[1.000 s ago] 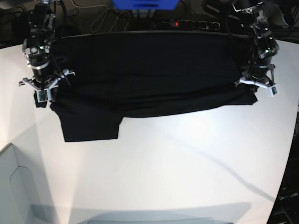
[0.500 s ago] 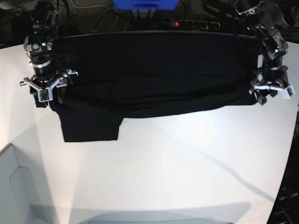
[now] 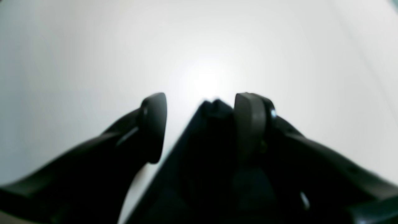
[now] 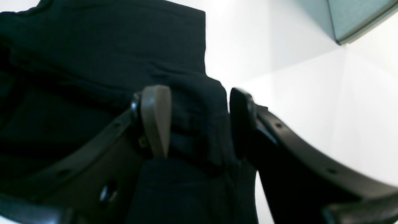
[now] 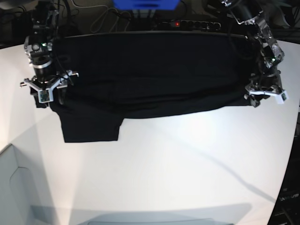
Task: Fold the T-shirt properly
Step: 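Regrasp the folded layers near the hem with both grippers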
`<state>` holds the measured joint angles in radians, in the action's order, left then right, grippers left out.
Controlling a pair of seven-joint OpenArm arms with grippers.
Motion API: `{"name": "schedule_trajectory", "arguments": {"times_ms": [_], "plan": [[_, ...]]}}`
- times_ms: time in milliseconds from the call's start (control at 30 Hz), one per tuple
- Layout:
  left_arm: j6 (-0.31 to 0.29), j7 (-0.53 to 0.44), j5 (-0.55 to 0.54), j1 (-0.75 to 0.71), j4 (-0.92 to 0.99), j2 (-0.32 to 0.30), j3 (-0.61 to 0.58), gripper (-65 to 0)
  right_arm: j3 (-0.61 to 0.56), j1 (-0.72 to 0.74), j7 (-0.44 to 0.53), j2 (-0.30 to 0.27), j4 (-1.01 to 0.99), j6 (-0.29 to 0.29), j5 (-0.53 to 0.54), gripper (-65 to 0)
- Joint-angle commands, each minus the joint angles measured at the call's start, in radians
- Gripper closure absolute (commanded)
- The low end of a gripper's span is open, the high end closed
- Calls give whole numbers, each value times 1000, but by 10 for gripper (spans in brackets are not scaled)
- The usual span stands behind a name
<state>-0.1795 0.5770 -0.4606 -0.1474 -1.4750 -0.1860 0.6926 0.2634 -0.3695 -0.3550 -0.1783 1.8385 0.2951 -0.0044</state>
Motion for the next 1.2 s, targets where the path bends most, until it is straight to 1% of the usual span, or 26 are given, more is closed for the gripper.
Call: {"name": "schedule_trajectory", "arguments": {"times_ms": [0,200,233,267,333,433,500,600,667,833,867,933,1000,1067,1167], "plan": [[-2,-25,-8,12,-16,-23,-11,-334,3,2,21,-7,19,-1,-1,-309],[-2,-24,-8,15,-11,-25,-27,-333,1,2,21,-7,19,-1,-1,-309],[-2,-24,-8,15,-11,-25,-27,-327,1,4,21,-7,19,-1,-1,-309],[-2,-24,-8,16,-11,-23,-27,-308,1,7,21,-7,19,-1,-1,-309],[-2,-24,-8,18,-11,-22,-27,-227,1,10,21,-7,17,-1,-1,-309],[-2,-25,-8,19,-11,-19,-27,-83,1,11,21,-7,17,-1,-1,-309],[-2,-24,-8,19,-11,-19,-27,0,1,13,21,-7,17,-1,-1,-309],[-2,-22,-8,16,-20,-17,-27,-7,4,28,21,-5,17,-1,-1,-309],[-2,-22,-8,12,-33,-17,-27,0,7,42,21,4,19,-1,-1,-310],[-2,-22,-11,-18,-115,-17,-20,0,21,80,21,10,33,-1,-1,-312],[-2,-22,-11,-22,-138,-17,-20,0,20,93,21,10,33,-1,-1,-315],[-2,-22,-10,-30,-172,-16,-20,0,15,123,14,10,17,-1,-1,-343],[1,-22,-10,-31,-192,-16,-20,0,-3,169,-40,10,-7,-1,-1,-373],[1,-22,-10,-31,-203,-16,-20,0,-31,231,-121,3,-36,-1,-1,-394],[1,-22,-10,-28,-203,-16,-20,0,-69,329,-261,-10,-95,-1,-1,-399]]}}
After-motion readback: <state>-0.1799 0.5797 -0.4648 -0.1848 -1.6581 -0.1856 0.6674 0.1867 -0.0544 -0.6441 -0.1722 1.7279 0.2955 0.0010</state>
